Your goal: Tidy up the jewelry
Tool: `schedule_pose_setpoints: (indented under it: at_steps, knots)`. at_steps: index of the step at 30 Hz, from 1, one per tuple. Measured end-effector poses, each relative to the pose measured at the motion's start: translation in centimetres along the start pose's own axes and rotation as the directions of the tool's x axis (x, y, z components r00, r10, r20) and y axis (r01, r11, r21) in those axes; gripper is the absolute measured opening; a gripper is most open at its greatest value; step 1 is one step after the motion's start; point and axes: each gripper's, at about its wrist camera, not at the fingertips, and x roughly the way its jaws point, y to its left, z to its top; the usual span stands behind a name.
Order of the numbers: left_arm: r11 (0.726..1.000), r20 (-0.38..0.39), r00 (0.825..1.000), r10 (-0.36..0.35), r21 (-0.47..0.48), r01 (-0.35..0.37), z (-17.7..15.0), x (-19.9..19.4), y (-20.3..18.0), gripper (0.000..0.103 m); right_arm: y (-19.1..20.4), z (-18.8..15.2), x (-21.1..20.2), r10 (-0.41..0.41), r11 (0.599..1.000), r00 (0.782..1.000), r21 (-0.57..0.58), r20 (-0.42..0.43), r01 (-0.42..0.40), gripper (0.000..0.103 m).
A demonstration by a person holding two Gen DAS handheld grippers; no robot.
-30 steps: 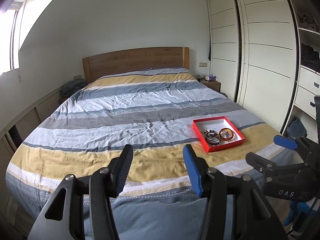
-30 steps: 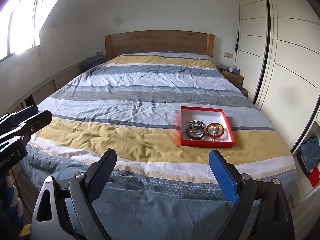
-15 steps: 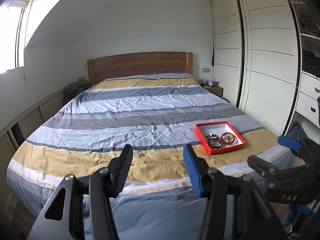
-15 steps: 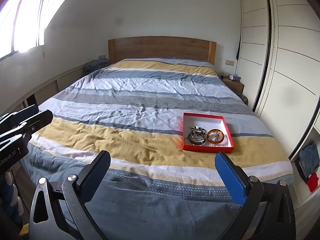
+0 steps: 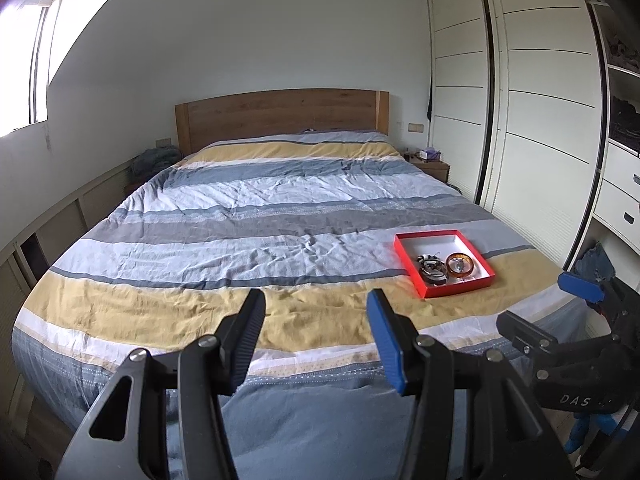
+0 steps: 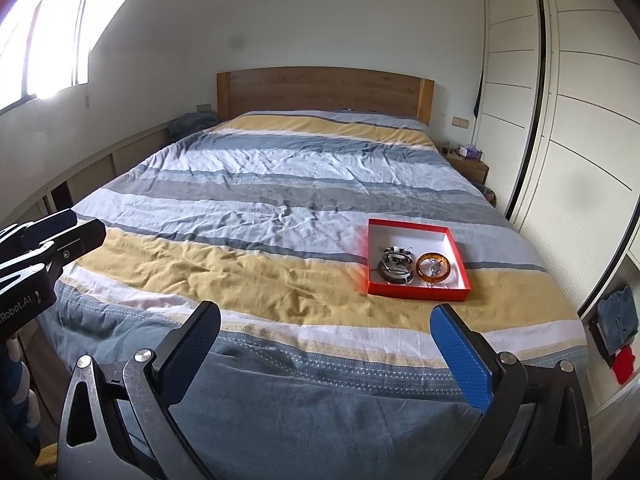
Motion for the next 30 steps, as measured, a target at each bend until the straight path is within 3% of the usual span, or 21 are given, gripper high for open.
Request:
schedule_pose_setpoints:
  at_steps: [21,30]
  knots:
    - [1.000,0.010,1.000,-0.018,0.014,0.017,-1.4,0.5,-0.3,0.051,-0.7,-1.8,1.6,0.002,0.999,0.999,0.042,-0.044,0.000,0.103]
    - [0.999,0.025,1.000,-0.008,0.040,0.007,-2.0,-0.7,-1.6,0.051,-1.0,-2.8,0.3,0.007,0.999,1.000,0.050,-0.025,-0.006,0.103]
